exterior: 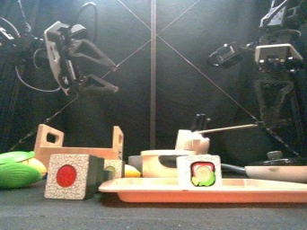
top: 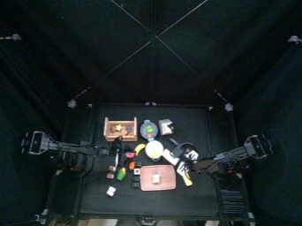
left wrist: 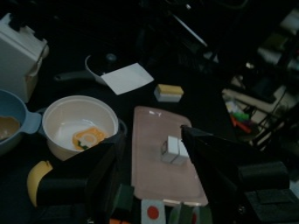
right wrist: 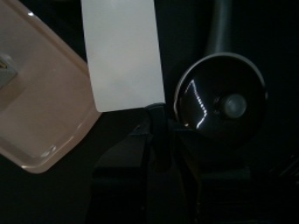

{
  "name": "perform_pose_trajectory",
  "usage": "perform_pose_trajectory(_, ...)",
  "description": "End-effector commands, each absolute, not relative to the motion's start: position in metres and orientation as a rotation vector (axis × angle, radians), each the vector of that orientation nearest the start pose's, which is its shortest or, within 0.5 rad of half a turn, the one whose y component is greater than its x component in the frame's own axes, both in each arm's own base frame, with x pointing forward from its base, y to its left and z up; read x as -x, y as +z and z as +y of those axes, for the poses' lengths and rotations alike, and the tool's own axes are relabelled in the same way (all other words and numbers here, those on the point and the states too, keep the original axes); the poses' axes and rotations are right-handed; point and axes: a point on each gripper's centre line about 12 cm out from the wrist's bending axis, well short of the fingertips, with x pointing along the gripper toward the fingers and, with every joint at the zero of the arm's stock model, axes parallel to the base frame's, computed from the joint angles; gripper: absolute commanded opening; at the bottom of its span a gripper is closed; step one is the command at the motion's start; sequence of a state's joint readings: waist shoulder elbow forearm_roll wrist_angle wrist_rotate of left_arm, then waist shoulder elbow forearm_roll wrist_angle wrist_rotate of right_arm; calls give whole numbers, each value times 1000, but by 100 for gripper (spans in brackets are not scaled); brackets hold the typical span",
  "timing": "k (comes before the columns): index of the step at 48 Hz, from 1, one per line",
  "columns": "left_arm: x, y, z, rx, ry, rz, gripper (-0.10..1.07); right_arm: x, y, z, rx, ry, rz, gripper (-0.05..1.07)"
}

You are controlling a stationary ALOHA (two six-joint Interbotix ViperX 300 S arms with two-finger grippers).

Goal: Grab cleaver with other hand

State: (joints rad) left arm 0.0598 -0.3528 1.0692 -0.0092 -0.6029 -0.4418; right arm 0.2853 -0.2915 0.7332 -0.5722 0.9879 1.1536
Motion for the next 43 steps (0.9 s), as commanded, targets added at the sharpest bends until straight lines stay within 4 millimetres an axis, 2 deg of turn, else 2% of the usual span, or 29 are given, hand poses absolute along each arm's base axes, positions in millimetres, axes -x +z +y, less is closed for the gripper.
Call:
perform_pose_trajectory(1,-300,231,21,486,101,21,90,-279,221,21,-121,-596,966,55)
perform_pose_trajectory(9,-307,233,16,482,78,10,90,-295,235,24,30,-526,833,55)
perform_pose_trajectory(17,-321,230,11,482,63,28,90,-308,241,29,125,-462,754,55)
perform_pose_trajectory(25,-334,226,9,512,74,39,90,-316,245,29,156,-457,730,55)
perform_pose_trajectory(43,-350,217,17,614,160,40,90,-325,239,31,178,-459,749,55)
